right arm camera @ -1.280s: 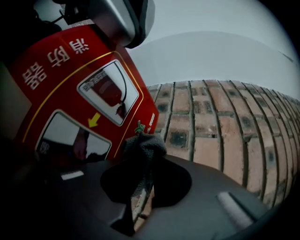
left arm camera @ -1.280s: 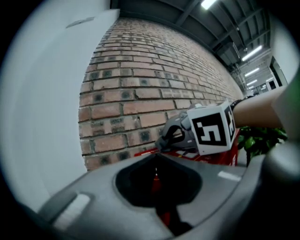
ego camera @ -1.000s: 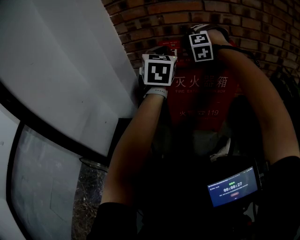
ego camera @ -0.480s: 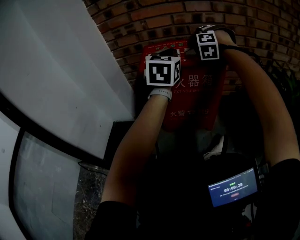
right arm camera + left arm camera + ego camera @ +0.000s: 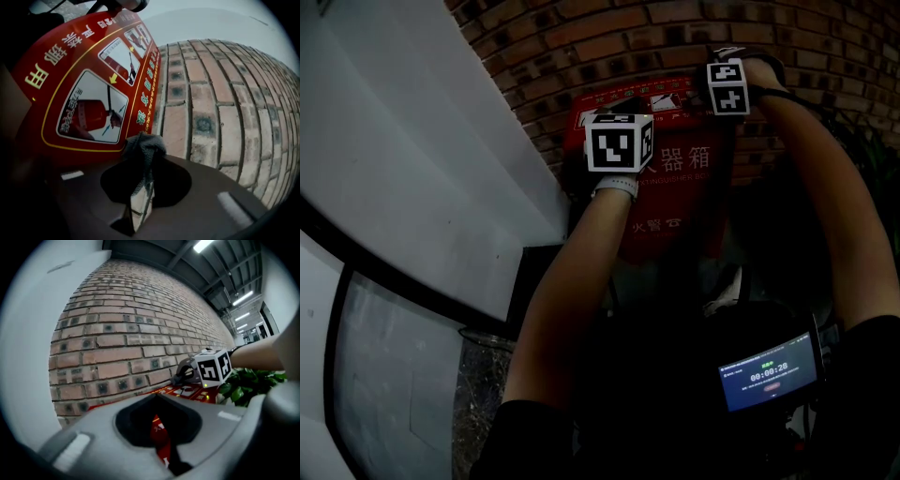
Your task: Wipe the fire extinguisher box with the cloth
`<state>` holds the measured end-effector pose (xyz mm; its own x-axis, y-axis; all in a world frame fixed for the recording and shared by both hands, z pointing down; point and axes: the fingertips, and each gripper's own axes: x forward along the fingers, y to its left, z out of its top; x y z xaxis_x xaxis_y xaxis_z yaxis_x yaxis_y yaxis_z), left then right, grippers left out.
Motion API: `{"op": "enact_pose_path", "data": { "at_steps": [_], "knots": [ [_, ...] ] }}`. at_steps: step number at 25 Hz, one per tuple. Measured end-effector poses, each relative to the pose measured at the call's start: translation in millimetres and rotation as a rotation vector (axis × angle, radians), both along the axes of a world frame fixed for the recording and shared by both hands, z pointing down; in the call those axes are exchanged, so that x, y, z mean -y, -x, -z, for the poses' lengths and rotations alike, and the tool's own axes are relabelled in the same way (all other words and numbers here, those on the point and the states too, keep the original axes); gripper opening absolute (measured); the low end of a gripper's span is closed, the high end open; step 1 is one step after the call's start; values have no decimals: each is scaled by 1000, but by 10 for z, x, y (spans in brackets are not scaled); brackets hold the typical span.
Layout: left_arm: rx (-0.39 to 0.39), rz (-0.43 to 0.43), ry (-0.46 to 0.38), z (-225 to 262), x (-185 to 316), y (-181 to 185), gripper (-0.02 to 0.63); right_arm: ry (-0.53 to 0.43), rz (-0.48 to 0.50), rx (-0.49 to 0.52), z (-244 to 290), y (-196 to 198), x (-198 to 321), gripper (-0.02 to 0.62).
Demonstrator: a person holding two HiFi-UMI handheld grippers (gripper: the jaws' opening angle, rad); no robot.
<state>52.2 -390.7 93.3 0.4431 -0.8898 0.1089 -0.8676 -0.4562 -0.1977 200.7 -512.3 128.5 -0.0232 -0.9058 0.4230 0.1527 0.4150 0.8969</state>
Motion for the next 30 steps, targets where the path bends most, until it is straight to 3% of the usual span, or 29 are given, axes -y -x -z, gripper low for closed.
{"op": "enact_pose_path", "data": {
  "at_steps": [5, 13, 22, 30],
  "knots": [
    [-9, 48, -33, 22, -4, 308, 3, -27, 61, 87, 224, 299, -151, 35],
    [-46, 100, -44, 73, -63, 856, 3, -29, 246, 194, 438, 1638, -449, 37],
    [-77, 90, -24, -94, -81, 1195, 2, 16, 352, 164, 200, 2701, -471, 37],
    [-107, 62, -7, -160, 20, 1326, 2, 65, 364, 121, -7, 3059, -311, 37]
  ]
}}
